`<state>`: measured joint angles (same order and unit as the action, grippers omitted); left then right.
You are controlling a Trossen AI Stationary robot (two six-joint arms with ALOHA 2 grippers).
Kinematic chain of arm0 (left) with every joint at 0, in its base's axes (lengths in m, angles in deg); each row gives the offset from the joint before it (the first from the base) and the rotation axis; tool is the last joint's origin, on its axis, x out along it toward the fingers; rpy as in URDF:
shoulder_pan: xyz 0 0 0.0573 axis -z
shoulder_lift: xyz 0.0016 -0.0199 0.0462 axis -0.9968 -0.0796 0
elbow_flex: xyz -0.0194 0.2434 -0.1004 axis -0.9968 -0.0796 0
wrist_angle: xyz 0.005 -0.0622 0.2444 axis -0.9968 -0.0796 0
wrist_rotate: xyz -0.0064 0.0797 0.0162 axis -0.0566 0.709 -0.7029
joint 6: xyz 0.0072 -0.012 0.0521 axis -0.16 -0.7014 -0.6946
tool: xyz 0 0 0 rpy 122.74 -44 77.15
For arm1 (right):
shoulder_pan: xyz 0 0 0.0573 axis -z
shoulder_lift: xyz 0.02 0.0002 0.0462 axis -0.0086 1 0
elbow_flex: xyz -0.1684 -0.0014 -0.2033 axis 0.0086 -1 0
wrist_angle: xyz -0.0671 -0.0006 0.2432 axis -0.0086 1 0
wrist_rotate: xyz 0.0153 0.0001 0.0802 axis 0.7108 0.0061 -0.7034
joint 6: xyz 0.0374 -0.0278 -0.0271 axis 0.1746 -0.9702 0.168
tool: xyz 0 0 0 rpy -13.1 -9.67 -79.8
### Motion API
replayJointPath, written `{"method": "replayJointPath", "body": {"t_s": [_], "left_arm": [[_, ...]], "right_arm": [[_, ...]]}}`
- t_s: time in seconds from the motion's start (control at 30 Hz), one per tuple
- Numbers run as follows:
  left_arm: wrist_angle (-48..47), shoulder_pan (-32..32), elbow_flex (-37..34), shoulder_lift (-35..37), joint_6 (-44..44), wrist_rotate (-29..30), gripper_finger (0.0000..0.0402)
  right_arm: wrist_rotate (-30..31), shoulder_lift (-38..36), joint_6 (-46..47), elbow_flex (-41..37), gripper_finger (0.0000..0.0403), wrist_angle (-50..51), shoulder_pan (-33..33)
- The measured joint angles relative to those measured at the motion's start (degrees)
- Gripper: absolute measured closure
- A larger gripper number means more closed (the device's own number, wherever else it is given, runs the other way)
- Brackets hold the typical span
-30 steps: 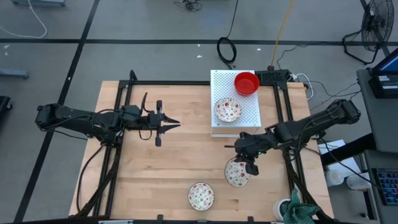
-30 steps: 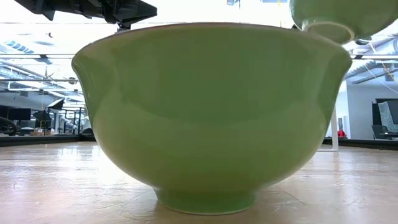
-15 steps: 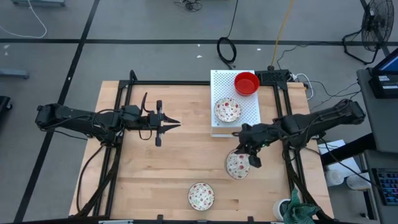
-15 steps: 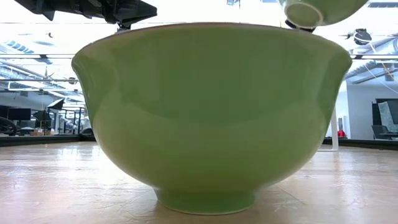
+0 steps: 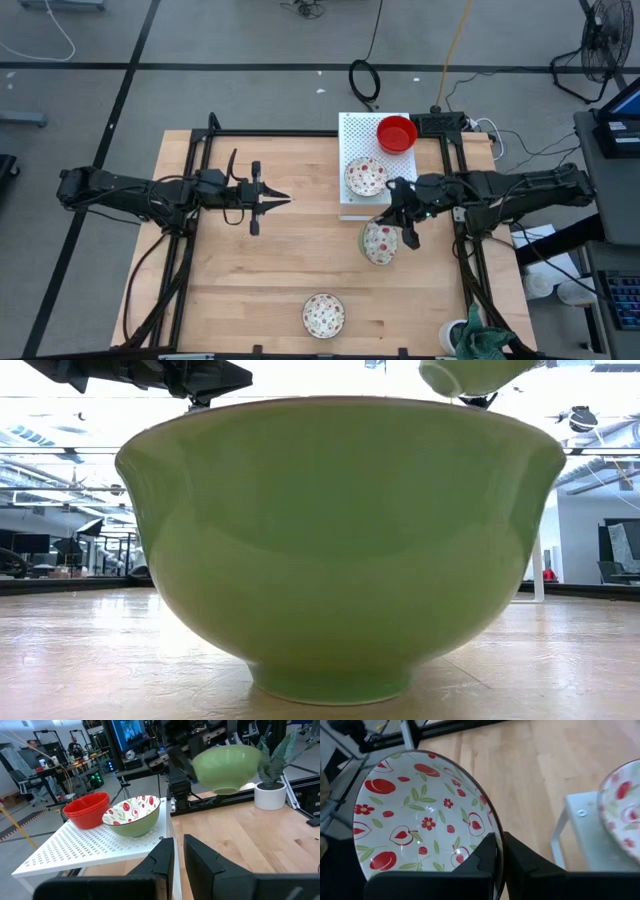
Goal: Pick & Place Mini bowls
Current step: Stack the right green bowl on the green bowl on the shelf
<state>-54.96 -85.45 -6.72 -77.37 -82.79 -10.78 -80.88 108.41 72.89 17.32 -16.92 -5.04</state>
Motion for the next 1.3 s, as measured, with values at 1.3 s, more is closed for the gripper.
{"method": "replayJointPath", "body": {"t_s": [1.3], "left_arm": [[0.0, 0.0, 0.0, 0.0, -1.0, 1.4, 0.0353]], "right_arm": [[-9.0, 16.5, -1.6, 36.4, 0.0392, -1.4, 22.8]]}}
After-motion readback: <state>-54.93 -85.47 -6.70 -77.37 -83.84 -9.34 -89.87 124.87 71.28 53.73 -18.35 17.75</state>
